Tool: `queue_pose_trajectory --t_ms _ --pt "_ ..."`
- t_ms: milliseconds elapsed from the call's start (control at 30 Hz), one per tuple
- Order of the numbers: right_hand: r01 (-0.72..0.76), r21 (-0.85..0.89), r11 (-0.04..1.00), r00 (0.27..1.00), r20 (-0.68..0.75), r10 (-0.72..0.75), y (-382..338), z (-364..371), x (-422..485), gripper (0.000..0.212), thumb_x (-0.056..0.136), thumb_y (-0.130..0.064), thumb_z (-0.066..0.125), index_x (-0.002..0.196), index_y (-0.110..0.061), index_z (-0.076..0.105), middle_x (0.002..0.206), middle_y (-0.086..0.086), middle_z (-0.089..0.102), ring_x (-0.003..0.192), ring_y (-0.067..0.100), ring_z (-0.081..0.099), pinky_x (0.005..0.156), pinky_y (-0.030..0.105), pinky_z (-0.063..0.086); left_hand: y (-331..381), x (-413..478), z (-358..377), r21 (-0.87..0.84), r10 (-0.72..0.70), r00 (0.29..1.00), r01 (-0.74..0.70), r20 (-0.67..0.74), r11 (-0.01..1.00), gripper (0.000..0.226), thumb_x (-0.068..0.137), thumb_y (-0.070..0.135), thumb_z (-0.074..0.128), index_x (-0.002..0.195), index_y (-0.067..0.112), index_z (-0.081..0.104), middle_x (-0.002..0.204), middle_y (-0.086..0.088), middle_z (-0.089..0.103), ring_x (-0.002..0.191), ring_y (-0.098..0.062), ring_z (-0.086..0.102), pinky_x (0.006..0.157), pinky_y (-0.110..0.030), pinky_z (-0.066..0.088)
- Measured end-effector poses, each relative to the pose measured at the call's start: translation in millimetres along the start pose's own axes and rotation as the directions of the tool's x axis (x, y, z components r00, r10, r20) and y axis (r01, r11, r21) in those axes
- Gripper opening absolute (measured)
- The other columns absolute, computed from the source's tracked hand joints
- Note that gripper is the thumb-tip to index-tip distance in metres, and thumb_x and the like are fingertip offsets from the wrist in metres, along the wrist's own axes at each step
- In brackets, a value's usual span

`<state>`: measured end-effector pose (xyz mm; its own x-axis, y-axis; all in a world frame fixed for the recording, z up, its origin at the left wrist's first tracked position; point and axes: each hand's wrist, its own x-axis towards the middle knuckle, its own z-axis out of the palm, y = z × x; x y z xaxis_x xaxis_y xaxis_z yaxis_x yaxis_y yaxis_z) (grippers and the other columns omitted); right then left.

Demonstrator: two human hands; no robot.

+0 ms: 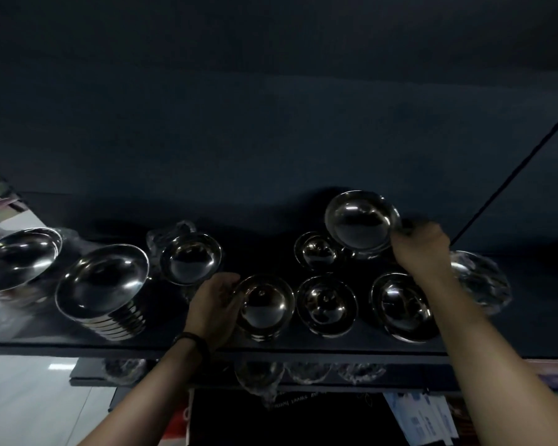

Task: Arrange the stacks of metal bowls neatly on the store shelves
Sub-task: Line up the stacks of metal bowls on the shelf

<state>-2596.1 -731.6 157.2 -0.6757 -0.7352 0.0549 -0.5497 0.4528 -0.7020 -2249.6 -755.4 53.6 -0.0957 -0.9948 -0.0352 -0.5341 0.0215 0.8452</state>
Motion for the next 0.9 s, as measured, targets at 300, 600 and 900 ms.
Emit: queue_pose_trajectory --t_ms 300,600,900 --pt "-0.069 0.193 0.979 0.957 0.29 0.011 -21 86 -109 0.023 0.094 -0.023 0.065 0.072 -0.018 0.07 0.065 -0.006 0.068 0.059 0.005 0.064 0.049 0.017 0.044 -24 1 -15 -0.351 -0.133 0.991 0.135 0.029 0.927 0.064 0.086 0.084 0.048 0.127 0.039 0.066 0.124 0.009 0.073 0.116 -0.017 0.071 0.102 -0.054 0.055" --pt "-0.117 0.168 0.979 0.946 0.318 0.058 -13 130 -152 0.031 0.1 -0.024 0.062 0.073 -0.01 0.066 0.065 0.002 0.067 0.054 0.003 0.058 0.053 0.022 0.047 -25 -6 -13 -0.188 -0.081 0.988 0.105 0.132 0.977 0.041 0.098 0.035 0.064 0.138 0.028 0.062 0.119 0.013 0.074 0.109 -0.001 0.07 0.098 -0.032 0.056" --pt "-0.078 0.126 0.989 0.958 0.283 0.039 -9 147 -157 0.033 0.107 -0.037 0.056 0.083 -0.016 0.066 0.073 0.002 0.071 0.069 0.017 0.07 0.071 0.04 0.06 -31 2 -5 -0.1 -0.073 0.98 0.093 0.186 0.991 0.038 0.102 0.031 0.058 0.139 0.032 0.06 0.113 0.014 0.074 0.103 0.002 0.07 0.095 -0.034 0.058"
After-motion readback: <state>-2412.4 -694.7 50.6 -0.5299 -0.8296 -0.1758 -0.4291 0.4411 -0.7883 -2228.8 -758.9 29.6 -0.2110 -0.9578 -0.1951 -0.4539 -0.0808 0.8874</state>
